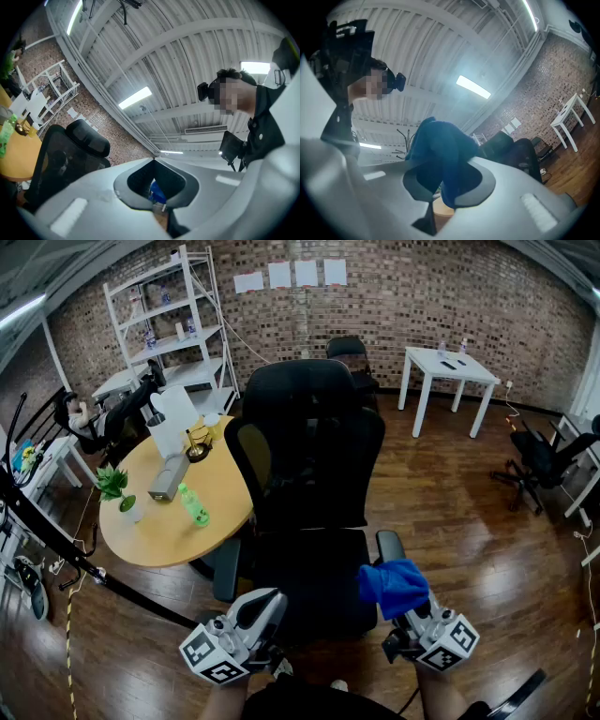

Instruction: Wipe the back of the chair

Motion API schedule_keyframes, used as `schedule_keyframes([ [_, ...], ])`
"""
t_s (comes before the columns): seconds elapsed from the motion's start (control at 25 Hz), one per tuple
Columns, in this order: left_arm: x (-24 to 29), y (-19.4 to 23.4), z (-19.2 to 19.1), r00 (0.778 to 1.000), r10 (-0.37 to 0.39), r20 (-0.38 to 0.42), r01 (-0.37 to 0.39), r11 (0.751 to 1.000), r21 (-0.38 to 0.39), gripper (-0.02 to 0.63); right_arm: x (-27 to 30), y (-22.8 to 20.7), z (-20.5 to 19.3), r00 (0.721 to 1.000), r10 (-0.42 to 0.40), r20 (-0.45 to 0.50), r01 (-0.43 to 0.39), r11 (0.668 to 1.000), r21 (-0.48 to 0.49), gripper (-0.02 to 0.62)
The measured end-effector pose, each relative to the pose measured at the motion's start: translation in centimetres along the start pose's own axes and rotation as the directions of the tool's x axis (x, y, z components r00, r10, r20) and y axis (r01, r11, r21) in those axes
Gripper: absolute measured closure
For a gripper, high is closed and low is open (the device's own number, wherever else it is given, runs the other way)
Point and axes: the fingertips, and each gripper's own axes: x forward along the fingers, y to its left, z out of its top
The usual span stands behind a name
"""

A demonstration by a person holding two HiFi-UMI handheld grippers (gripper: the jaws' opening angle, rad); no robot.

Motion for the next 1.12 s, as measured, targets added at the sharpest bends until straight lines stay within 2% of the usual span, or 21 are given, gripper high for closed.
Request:
schedule_keyframes([
  [0.16,-0.9,3.4,0.8,1.000,0.004,0.007,-0.004,1.000,-0.007,0.609,3.6,-2.4,0.3,1.000,-0.016,0.012,0.016,0.999,-0.048,0.541],
  [0.48,-1.1,13.7,5.1,0.997,-0.061,0.045,0.063,0.997,-0.040,0.609,17.2,-5.5,2.8,1.000,-0.009,0.022,0.014,0.967,-0.255,0.541],
  [0.64,-0.6,18.0,6.6,0.995,-0.097,0.036,0.100,0.993,-0.070,0.609,24.7,-7.7,2.8,0.999,-0.021,0.026,0.026,0.969,-0.247,0.541],
  [0.76,0.0,19.9,6.8,0.994,-0.108,0.035,0.111,0.989,-0.098,0.609,28.4,-9.9,2.0,0.998,-0.067,-0.008,0.062,0.960,-0.274,0.541],
  [0.88,-0.3,21.7,7.1,0.995,-0.088,0.039,0.092,0.990,-0.108,0.609,31.7,-12.1,0.9,0.995,-0.093,-0.040,0.075,0.944,-0.320,0.541],
  [0.96,-0.4,22.8,7.6,0.997,-0.061,0.048,0.066,0.992,-0.103,0.609,34.2,-13.3,1.2,0.997,-0.064,-0.038,0.048,0.946,-0.321,0.541],
  [1.12,-0.8,24.1,8.7,0.999,0.015,0.052,-0.012,0.998,-0.062,0.609,40.4,-14.9,2.2,0.998,0.026,-0.054,-0.045,0.921,-0.388,0.541],
])
